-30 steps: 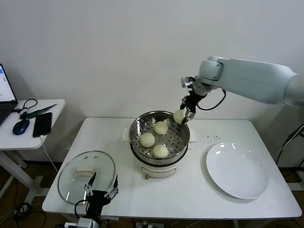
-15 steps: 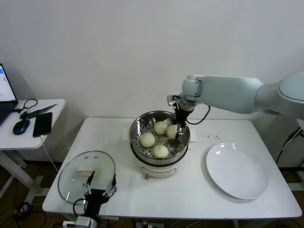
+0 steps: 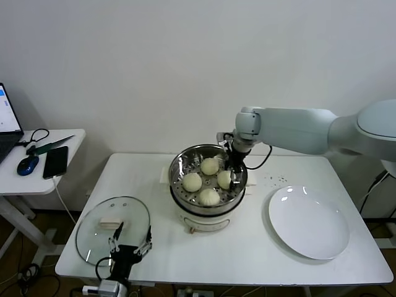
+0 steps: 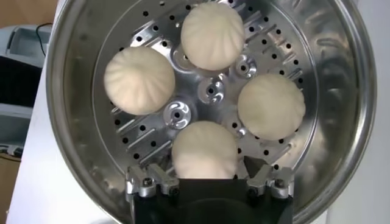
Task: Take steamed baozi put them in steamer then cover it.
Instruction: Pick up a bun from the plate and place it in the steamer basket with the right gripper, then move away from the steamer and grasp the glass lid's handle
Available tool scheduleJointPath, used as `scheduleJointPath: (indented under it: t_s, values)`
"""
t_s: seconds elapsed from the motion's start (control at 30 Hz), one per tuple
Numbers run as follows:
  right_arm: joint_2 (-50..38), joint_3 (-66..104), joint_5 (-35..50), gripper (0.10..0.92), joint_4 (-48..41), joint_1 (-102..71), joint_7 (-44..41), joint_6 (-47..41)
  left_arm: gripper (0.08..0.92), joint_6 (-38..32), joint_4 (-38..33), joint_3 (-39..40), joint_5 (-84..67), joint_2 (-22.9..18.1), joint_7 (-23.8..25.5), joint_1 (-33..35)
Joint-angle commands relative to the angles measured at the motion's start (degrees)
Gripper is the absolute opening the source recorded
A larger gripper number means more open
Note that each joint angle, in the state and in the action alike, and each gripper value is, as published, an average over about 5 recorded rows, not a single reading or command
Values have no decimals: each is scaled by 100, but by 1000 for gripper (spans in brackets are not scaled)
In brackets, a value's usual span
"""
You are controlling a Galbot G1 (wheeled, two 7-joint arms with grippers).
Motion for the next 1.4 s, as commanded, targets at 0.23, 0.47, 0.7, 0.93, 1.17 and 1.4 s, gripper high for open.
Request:
scheduleJointPath:
  t_s: [0.23,0.47,0.7,0.93,1.17,1.4]
  values:
    - [-770,596,-1,823,320,458,121,243,823,11,-18,-14,9,18,-24,23]
    - [-1556,849,238,823,787,731,858,1042,823,-2,-37,-120,35,23,-36,57]
    - [-2880,2294,-108,823,1470,-643,2278,1702,823,-35,-100,-207,110,18,-51,116]
    - [-3709,4341,-372,823,1966,-2539,3566,2319,823,-39,-176,-273,237,-24,-72,100]
    - [-4007,7474,-782,823,2436,-5251,4076,2277,823,-68,-336,-320,529,-123,-81,130]
    - [-3662,10464,-1129,823,2943,-8084,4188,2130,823,-146,-525,-489,1158,-185,23,244]
